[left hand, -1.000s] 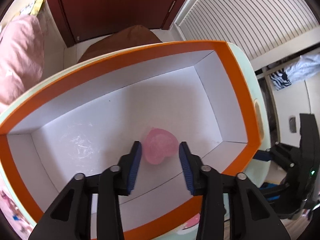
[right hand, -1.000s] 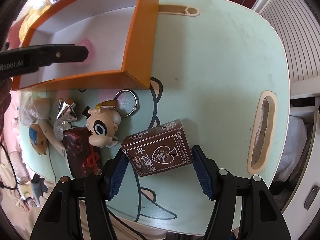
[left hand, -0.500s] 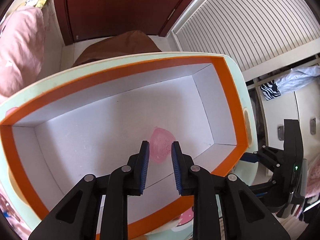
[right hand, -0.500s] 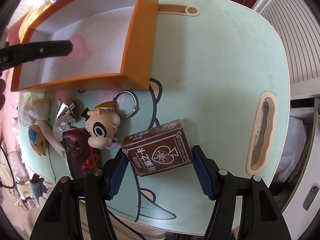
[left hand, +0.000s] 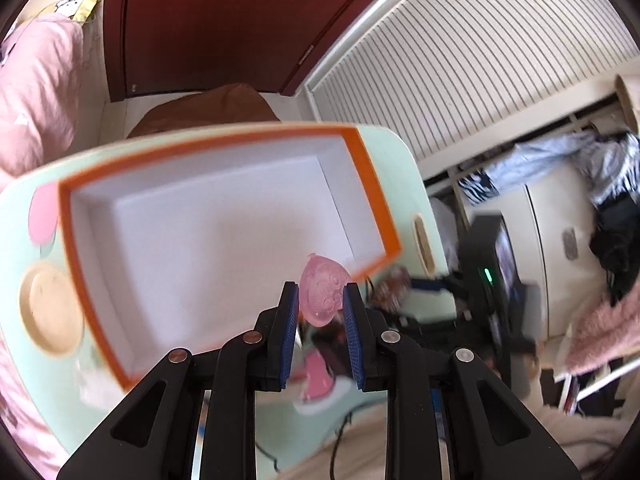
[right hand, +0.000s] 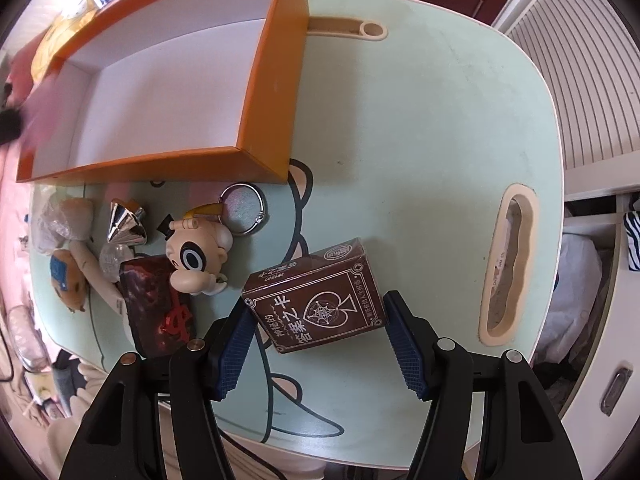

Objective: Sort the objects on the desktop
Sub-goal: 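Set the card box on the table with the right tool while the left tool sets down the pink heart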

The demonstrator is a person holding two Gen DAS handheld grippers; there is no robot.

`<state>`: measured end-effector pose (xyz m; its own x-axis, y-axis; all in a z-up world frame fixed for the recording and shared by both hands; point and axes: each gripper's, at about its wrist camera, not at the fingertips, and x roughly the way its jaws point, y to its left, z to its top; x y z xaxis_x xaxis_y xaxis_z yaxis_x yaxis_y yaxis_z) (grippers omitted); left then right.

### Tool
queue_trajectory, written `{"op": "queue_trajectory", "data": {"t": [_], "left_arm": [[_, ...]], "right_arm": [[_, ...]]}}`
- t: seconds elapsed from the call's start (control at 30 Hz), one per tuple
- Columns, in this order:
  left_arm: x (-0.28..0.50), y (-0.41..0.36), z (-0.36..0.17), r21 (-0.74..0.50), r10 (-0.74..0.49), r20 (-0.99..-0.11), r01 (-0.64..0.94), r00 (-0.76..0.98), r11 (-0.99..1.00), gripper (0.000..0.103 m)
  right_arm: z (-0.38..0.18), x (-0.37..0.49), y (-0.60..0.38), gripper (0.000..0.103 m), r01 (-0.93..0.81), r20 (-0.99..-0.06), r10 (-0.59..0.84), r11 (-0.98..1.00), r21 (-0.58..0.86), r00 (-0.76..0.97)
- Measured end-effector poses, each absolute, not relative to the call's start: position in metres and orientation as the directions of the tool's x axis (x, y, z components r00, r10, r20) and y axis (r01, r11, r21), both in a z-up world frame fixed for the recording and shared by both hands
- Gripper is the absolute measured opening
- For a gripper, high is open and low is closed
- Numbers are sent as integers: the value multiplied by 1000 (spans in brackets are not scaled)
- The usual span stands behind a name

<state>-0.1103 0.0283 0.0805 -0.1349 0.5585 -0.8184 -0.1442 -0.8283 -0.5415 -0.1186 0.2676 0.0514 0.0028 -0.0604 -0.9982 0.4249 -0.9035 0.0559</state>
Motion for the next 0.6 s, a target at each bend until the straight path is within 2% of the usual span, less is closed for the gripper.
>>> {"op": "queue_trajectory", "data": {"t": [0.23,0.43,0.6], "left_arm": [[-58,25,76,-577,590,-801,-136,-98,-806,24],[-26,47,48,-600,608,-794,-127,-34,-790,24],[-20,58,36,-546,557,-830,-146,-41,-825,24]], "right_arm": [[52,-115,268,64,435,-999,-30,-900,13,-31],[51,-115,272,64,417,-998,-9,-909,-16,-58],[49,-115,278,64,404,-998,-11,-915,-17,-67]]}}
